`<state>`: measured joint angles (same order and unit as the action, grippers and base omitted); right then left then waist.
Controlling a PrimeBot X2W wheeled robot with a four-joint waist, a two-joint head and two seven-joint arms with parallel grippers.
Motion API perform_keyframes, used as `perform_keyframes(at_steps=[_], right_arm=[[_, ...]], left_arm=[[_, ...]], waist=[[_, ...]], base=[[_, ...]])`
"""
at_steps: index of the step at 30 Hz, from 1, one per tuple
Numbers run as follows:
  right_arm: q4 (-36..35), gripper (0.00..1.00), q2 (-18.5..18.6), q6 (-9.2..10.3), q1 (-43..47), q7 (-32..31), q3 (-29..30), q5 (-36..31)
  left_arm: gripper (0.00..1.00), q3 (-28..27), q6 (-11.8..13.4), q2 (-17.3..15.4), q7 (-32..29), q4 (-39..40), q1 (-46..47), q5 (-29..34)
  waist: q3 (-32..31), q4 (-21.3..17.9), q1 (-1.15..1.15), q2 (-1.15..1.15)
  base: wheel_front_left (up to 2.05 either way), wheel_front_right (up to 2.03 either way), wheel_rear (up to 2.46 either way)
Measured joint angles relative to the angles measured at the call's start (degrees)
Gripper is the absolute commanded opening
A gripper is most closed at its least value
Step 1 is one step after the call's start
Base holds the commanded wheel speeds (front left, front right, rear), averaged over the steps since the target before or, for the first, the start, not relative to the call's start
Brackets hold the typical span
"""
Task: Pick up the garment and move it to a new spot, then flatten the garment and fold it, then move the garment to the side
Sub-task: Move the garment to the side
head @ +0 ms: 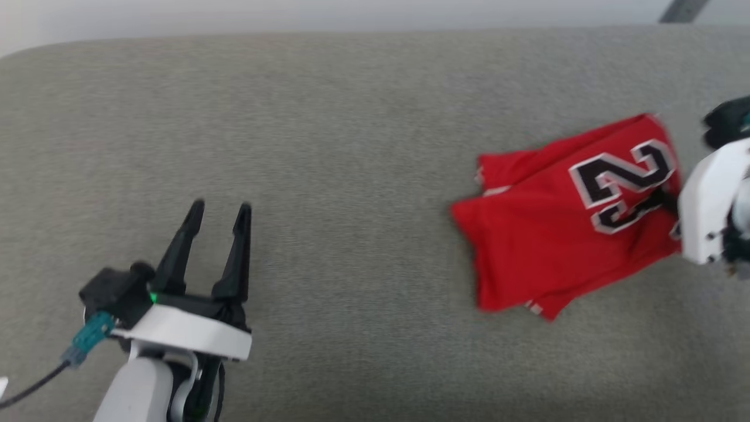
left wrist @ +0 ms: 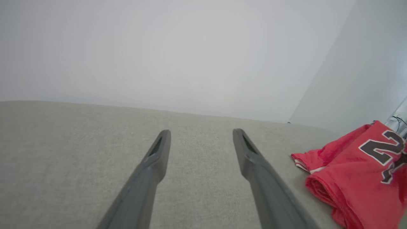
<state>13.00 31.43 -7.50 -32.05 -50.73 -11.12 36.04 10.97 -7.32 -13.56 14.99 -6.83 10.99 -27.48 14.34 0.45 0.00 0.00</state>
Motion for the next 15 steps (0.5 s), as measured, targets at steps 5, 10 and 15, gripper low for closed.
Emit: perform_keyframes(at_steps=[5,10,15], right_arm=[[2.64,0.0,1.72,0.0,-2.8,2.94,1.81,-2.04],[5.3,0.0,2.61,0.0,-5.94,6.01,2.72,-3.67],[8.38,0.0,3.54,0.0,-8.52,9.01,3.18,-5.36]], left_arm=[[1.0,3.37,0.0,-0.97,0.02,0.27,3.52,0.33],[1.0,6.28,0.0,-1.49,0.09,0.12,7.15,0.35],[1.0,8.9,0.0,-2.22,0.09,-0.24,10.51,0.32]], waist=[[1.6,-2.88,0.0,0.0],[3.17,-5.63,0.0,0.0],[5.03,-8.04,0.0,0.0]], base=[[0.0,0.0,0.0],[0.0,0.0,0.0],[0.0,0.0,0.0]])
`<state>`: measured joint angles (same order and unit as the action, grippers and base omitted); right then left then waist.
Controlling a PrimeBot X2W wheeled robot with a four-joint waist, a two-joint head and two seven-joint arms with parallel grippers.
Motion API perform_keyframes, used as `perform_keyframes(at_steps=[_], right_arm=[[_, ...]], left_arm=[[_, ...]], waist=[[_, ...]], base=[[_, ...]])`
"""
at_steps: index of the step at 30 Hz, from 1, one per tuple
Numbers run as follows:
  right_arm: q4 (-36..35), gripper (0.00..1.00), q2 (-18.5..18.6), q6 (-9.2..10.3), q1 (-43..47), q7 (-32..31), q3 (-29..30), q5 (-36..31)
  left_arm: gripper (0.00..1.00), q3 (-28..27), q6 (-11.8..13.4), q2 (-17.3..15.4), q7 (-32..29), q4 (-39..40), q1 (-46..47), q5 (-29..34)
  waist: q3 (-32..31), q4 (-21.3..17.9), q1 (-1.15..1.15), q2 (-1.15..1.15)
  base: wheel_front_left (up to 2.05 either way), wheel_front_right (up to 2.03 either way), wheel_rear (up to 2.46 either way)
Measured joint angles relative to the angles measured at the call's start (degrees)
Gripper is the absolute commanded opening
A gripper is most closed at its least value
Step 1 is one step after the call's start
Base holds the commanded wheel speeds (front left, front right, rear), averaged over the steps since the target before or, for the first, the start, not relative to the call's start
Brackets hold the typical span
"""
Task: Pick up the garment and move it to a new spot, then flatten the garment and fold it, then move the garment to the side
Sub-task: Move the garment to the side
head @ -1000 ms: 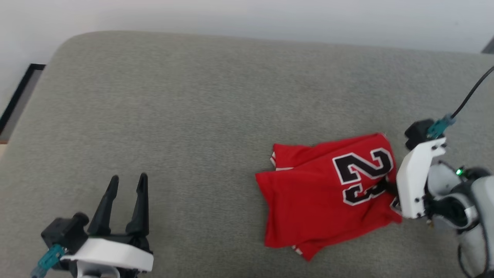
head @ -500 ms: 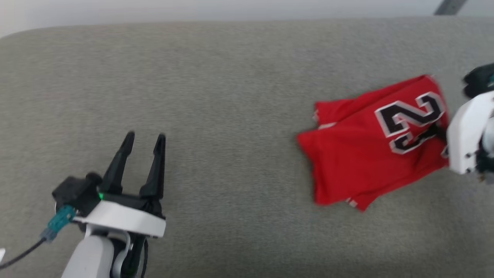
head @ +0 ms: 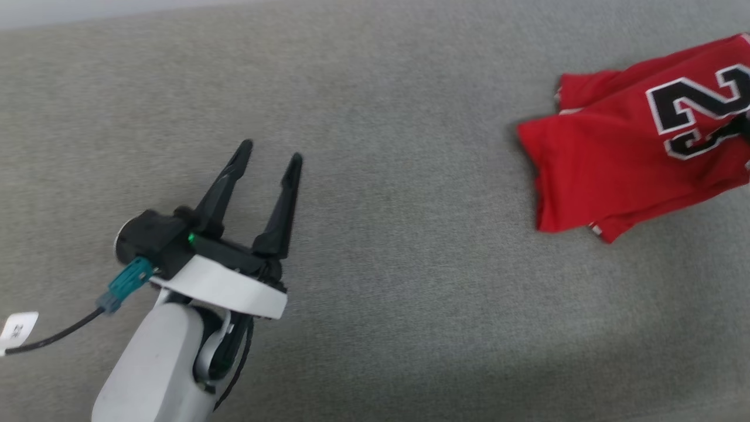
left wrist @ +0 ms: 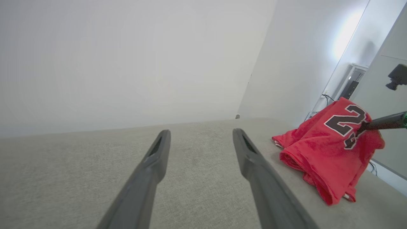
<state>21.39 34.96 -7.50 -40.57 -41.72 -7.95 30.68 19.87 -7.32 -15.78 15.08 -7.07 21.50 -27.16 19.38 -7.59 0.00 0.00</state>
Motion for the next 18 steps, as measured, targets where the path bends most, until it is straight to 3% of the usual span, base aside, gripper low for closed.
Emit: perform_keyframes(at_steps=[11,18], right_arm=[[7.27,0.0,1.98,0.0,-4.94,7.84,2.55,-7.3],[14.22,0.0,1.48,0.0,-8.35,15.12,7.31,-15.93]], left_arm=[[1.0,4.49,0.0,-0.42,0.0,-0.74,5.77,-0.52],[1.0,6.16,0.0,-0.41,-0.01,-1.08,8.53,-0.94]], waist=[[4.28,-3.09,0.0,0.0],[6.97,-3.77,0.0,0.0]], base=[[0.0,0.0,0.0],[0.0,0.0,0.0]])
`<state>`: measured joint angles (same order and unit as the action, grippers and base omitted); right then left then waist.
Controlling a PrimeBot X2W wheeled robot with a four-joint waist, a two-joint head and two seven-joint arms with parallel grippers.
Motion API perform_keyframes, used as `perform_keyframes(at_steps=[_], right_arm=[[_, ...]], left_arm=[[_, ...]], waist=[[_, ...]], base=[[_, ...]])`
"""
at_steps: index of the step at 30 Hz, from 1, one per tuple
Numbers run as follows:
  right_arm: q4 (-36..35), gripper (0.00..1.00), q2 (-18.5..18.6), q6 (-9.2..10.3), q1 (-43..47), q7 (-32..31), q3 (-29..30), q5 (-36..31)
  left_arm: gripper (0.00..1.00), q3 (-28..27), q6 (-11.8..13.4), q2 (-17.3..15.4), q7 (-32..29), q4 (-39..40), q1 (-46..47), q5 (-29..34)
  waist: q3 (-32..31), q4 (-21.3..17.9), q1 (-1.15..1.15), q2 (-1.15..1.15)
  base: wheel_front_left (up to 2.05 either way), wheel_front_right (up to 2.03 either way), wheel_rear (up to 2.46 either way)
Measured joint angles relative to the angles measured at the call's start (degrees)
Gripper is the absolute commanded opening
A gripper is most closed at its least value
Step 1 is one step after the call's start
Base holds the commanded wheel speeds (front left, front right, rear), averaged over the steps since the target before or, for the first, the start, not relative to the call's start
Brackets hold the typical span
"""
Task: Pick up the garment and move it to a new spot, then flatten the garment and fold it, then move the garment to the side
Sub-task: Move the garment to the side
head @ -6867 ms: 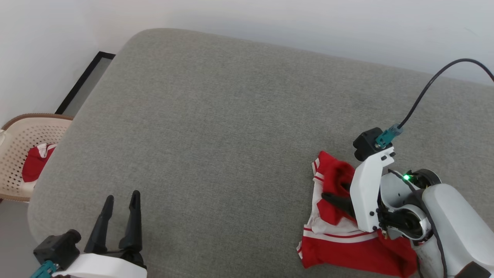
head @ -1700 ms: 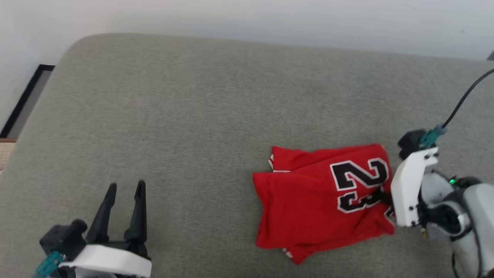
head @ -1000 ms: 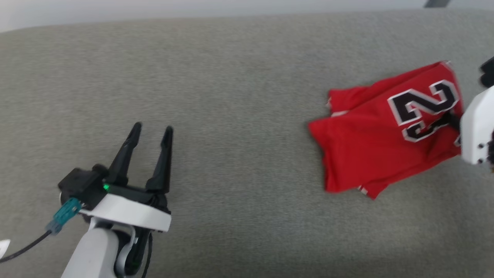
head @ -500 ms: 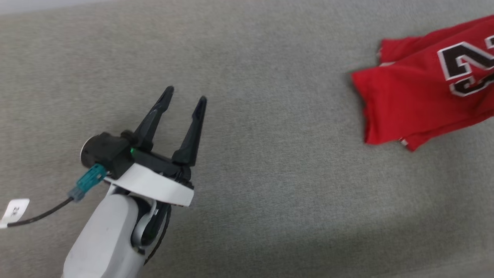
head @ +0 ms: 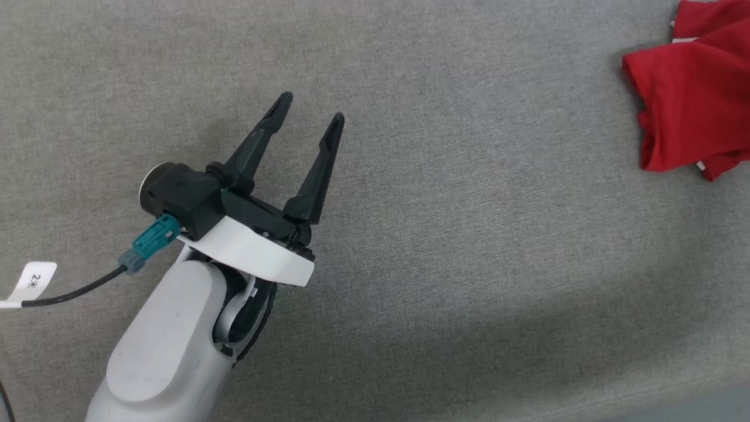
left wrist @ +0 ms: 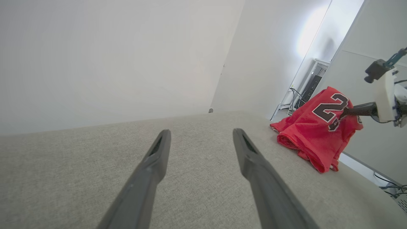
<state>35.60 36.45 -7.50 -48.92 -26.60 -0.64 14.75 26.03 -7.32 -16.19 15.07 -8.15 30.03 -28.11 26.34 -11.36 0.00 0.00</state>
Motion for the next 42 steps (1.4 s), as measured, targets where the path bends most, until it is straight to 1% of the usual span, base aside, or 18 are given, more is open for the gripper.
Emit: perform_keyframes(at_steps=[3,7,12,13,15,16,17,18,19,26,27,31,37,42], right_arm=[[3.22,0.0,-2.18,0.0,-0.96,2.5,1.93,-3.68],[7.36,0.0,-5.16,0.0,-1.96,4.74,3.55,-6.35],[11.81,0.0,-6.91,0.0,-3.43,7.02,5.06,-8.66],[12.6,0.06,-7.0,0.0,-3.85,7.43,5.46,-9.16],[13.86,0.35,-7.2,0.0,-4.5,8.42,6.24,-9.79],[14.52,0.47,-7.31,0.0,-4.81,8.77,6.59,-10.22],[15.17,0.69,-7.32,0.0,-5.05,9.07,7.0,-10.48],[15.7,0.97,-7.27,0.0,-5.32,9.26,7.36,-10.81],[16.27,1.0,-7.28,0.0,-5.68,9.51,7.94,-10.91],[18.41,1.0,-6.99,0.0,-6.8,11.54,11.6,-11.58],[18.67,1.0,-7.1,0.0,-6.82,12.32,12.5,-11.34],[18.81,1.0,-7.39,0.0,-6.81,13.37,13.46,-12.15],[18.27,1.0,-8.9,0.0,-6.51,14.61,13.74,-12.8],[17.0,1.0,-10.5,0.0,-4.95,15.64,12.81,-11.81]], left_arm=[[1.0,0.58,0.0,-0.1,0.01,-0.21,0.79,-0.18],[1.0,1.44,0.0,-0.37,0.0,-0.52,1.61,-0.4],[1.0,1.91,0.0,-0.44,0.0,-0.88,2.35,-0.63],[1.0,1.92,0.0,-0.56,0.01,-0.91,2.41,-0.7],[1.0,1.85,0.0,-0.74,0.01,-1.13,2.4,-0.87],[1.0,1.6,0.0,-0.78,0.01,-1.14,2.4,-0.93],[1.0,1.13,0.0,-0.78,0.01,-1.12,2.37,-1.13],[1.0,0.67,0.0,-0.84,0.01,-1.07,2.31,-1.25],[1.0,0.22,0.0,-0.93,0.01,-0.99,2.16,-1.43],[1.0,-4.09,0.0,-0.69,0.01,-0.49,-0.8,-3.03],[1.0,-5.56,0.0,-0.55,0.0,-0.02,-1.75,-3.07],[1.0,-8.02,0.0,-0.54,0.01,1.52,-4.07,-2.96],[1.0,-11.96,0.0,-0.4,0.01,2.78,-7.57,-2.58],[1.0,-14.57,0.0,0.26,0.01,2.85,-9.93,-2.2]], waist=[[0.89,-0.01,0.0,0.0],[1.64,0.17,0.0,0.0],[1.92,0.79,0.0,0.0],[1.9,0.96,0.0,0.0],[1.74,1.27,0.0,0.0],[1.63,1.4,0.0,0.0],[1.51,1.55,0.0,0.0],[1.36,1.7,0.0,0.0],[1.17,1.83,0.0,0.0],[-0.5,2.98,0.0,0.0],[-1.18,3.34,0.0,0.0],[-2.67,3.96,0.0,0.0],[-5.15,4.88,0.0,0.0],[-7.36,5.69,0.0,0.0]], base=[[0.0,0.0,0.0],[0.0,0.0,0.0],[0.0,0.0,0.0],[0.0,0.0,0.0],[0.0,0.0,0.0],[0.0,0.0,0.0],[0.0,0.0,0.0],[0.0,0.0,0.0],[0.0,0.0,0.0],[0.0,0.0,0.0],[0.0,0.0,0.0],[0.0,0.0,0.0],[0.0,0.0,0.0],[0.0,0.0,0.0]])
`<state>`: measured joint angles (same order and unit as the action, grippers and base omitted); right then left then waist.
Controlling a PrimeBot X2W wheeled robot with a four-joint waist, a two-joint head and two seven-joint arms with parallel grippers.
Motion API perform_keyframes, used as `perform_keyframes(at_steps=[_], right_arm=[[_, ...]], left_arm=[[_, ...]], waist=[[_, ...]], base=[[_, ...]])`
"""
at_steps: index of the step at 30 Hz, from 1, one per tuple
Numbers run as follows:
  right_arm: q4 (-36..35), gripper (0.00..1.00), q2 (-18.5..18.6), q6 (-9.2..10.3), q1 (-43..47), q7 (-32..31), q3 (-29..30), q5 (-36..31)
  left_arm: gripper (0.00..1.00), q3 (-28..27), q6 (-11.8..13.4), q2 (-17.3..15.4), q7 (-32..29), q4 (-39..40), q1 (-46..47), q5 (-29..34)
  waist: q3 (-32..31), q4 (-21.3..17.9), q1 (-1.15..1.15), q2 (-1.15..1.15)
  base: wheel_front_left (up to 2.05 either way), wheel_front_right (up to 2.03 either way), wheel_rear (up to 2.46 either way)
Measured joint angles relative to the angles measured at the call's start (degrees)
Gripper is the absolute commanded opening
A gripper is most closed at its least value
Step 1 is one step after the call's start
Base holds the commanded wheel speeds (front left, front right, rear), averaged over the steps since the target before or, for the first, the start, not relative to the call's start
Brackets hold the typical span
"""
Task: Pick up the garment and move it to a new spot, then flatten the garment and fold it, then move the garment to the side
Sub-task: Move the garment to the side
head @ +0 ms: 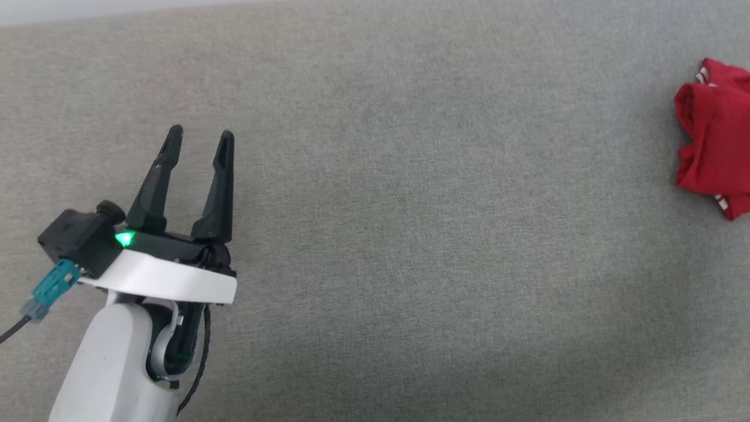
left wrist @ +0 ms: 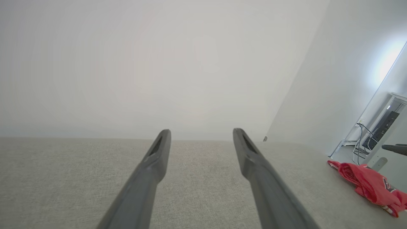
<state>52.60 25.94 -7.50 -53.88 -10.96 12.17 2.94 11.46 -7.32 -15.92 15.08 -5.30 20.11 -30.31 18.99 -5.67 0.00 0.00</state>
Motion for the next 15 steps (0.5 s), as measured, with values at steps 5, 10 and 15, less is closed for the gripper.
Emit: perform_keyframes(at_steps=[5,10,15], right_arm=[[-2.55,1.0,-2.05,0.0,2.53,2.21,-2.72,2.09],[-5.89,1.0,-4.48,0.0,6.53,5.5,-5.72,4.46],[-9.8,1.0,-6.47,0.0,10.8,8.67,-7.78,6.77]], left_arm=[[1.0,-2.35,0.0,0.93,0.0,-0.12,-2.19,0.76],[1.0,-5.41,0.0,2.29,-0.01,0.08,-4.89,2.47],[1.0,-7.82,0.0,3.21,0.0,0.34,-7.93,4.32]], waist=[[-2.45,1.01,0.0,0.0],[-4.92,2.15,0.0,0.0],[-7.3,3.41,0.0,0.0]], base=[[0.0,0.0,0.0],[0.0,0.0,0.0],[0.0,0.0,0.0]])
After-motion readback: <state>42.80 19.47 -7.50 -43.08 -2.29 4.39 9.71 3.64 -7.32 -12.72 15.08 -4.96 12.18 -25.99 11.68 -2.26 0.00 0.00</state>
